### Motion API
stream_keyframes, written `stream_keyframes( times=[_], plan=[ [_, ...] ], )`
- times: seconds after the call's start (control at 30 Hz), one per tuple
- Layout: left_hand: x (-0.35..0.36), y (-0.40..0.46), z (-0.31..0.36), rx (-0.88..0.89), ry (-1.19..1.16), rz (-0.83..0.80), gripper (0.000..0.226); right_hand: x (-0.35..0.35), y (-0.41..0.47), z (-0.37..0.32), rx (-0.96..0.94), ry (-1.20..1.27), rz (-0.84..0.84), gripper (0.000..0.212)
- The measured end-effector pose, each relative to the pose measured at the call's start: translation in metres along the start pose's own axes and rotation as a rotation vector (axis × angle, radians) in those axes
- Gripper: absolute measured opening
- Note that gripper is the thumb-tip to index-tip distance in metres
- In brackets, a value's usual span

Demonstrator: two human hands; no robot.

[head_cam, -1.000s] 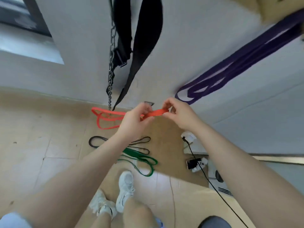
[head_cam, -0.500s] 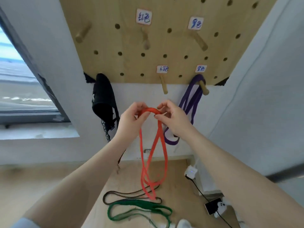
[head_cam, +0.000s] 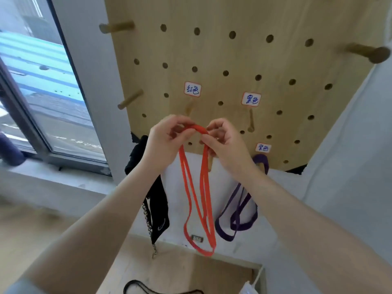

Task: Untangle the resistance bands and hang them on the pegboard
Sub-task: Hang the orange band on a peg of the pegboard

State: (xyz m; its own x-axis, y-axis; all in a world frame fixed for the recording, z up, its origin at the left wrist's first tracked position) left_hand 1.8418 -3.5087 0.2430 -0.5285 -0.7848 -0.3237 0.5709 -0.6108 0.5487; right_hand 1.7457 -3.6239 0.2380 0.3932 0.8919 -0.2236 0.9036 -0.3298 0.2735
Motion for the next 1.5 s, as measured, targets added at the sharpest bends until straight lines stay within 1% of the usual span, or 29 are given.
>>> stream_keyframes(
  times=[0.1, 0.2, 0.27, 0.37, 0.43, 0.53, 0.63, 0.73, 0.83, 0.93, 1.07, 1.17, 1.27, 1.33, 1.37, 1.43, 1.5],
  plan=[
    [-0.009, 0.034, 0.002, -0.031, 0.132, 0.012, 0.014, -0.003, 0.029, -0.008, -0.047, -0.033, 0.097, 0.012],
    [-0.012, 0.061, -0.006, -0.121, 0.097, -0.008, 0.016, -0.003, 0.064, -0.006, -0.061, -0.208, 0.215, 0.011],
    [-0.013, 0.077, -0.018, -0.185, 0.093, -0.008, 0.013, -0.003, 0.087, 0.000, -0.055, -0.275, 0.262, 0.008],
    [-0.017, 0.100, -0.038, -0.198, 0.201, -0.014, 0.011, -0.002, 0.114, 0.009, -0.029, -0.391, 0.280, 0.001],
    [-0.016, 0.111, -0.053, -0.200, 0.233, -0.062, 0.012, -0.002, 0.126, 0.014, -0.021, -0.496, 0.297, 0.006],
    [-0.008, 0.122, -0.074, -0.168, 0.359, -0.125, 0.015, 0.000, 0.136, 0.022, -0.026, -0.654, 0.306, 0.013],
    [-0.005, 0.129, -0.083, -0.139, 0.446, -0.077, 0.014, 0.003, 0.139, 0.028, -0.069, -0.785, 0.310, 0.018],
    [-0.004, 0.132, -0.090, -0.121, 0.371, -0.073, 0.014, 0.001, 0.140, 0.024, -0.101, -0.846, 0.307, 0.019],
    [0.000, 0.131, -0.096, -0.139, 0.224, -0.066, 0.009, -0.008, 0.144, 0.029, -0.044, -0.845, 0.272, 0.018],
    [0.004, 0.129, -0.099, -0.133, 0.236, -0.063, 0.008, -0.014, 0.145, 0.035, 0.022, -0.823, 0.286, 0.014],
    [0.009, 0.125, -0.101, -0.152, 0.242, -0.065, 0.017, -0.008, 0.140, 0.036, 0.023, -0.954, 0.299, 0.014],
    [0.008, 0.119, -0.101, -0.228, 0.179, -0.083, 0.019, -0.008, 0.141, 0.033, 0.059, -0.885, 0.306, 0.015],
    [0.005, 0.084, -0.104, -0.265, 0.304, -0.096, 0.036, -0.010, 0.125, 0.043, 0.074, -0.694, 0.343, 0.025],
    [0.002, 0.045, -0.111, -0.302, 0.315, -0.067, 0.038, -0.002, 0.099, 0.058, 0.028, -0.519, 0.349, 0.023],
    [0.001, 0.024, -0.117, -0.321, 0.337, -0.072, 0.037, 0.007, 0.085, 0.068, 0.004, -0.464, 0.317, 0.018],
    [-0.001, -0.021, -0.131, -0.375, 0.400, -0.121, 0.036, 0.034, 0.058, 0.086, -0.037, -0.445, 0.205, 0.008],
    [-0.011, -0.065, -0.149, -0.477, 0.405, -0.151, 0.035, 0.071, 0.038, 0.099, -0.057, -0.449, 0.036, 0.008]
  ],
)
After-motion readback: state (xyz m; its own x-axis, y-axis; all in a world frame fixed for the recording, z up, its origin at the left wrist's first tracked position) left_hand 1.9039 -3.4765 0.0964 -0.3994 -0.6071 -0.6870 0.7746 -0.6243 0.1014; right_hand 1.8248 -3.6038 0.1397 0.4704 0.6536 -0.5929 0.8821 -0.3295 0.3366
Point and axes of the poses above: each hand's wrist, its own y-axis towards the middle knuckle, its own x-axis out of the palm, z = x × y, the point moved 4 cm from there along y, towards the middle knuckle, and after that the axes turned 8 degrees about -z, right-handed, at the moved point
